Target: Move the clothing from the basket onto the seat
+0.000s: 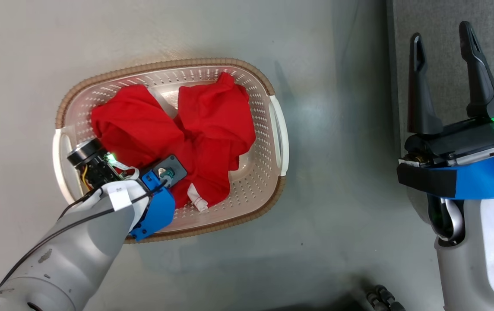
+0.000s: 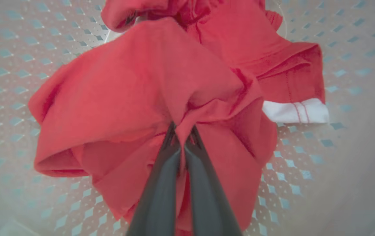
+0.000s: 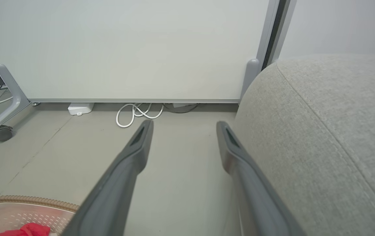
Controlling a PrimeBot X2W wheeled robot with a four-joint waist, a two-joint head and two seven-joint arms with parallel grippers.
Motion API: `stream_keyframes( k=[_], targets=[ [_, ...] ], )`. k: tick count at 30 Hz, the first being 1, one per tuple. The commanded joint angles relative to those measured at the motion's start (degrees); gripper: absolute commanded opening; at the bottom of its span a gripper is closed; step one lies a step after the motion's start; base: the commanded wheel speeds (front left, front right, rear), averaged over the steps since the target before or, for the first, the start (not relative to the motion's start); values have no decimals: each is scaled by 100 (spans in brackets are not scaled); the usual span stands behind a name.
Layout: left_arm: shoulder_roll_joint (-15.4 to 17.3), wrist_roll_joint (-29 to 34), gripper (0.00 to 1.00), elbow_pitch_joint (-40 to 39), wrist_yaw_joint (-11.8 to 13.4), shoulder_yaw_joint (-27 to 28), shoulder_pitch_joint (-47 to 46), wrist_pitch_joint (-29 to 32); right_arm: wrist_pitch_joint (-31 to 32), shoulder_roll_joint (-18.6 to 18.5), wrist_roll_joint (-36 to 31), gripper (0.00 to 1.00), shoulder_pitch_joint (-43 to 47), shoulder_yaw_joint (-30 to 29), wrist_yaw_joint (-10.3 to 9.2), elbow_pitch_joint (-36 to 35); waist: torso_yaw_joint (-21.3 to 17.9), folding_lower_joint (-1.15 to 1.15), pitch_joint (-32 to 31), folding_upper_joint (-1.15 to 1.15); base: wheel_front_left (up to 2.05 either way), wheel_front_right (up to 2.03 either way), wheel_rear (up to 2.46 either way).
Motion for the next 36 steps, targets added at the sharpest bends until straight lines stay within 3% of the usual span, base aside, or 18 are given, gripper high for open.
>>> stream_keyframes(
  k=[1, 14, 24, 36],
  targets=[
    [-26, 52, 0, 3, -3, -18, 20, -48, -20, -18, -43, 100, -34, -14, 3, -17, 36, 0, -55, 0, 0, 0, 0],
    [-413, -557, 0, -154, -3, -8, 148, -837, -19, -18, -165, 100, 162, -18, 3, 168, 416, 0, -891, 0, 0, 0, 0],
    [-452, -1223, 0, -370, -3, 86, 397, -1132, -20, -19, -127, 100, 377, 24, 3, 366, 597, 0, -1769, 0, 0, 0, 0],
    [-139, -975, 0, -1786, 255, 1129, 1008, -1137, -19, -19, -27, 100, 854, 2, 3, 608, 789, 0, -2850, 0, 0, 0, 0]
  ],
)
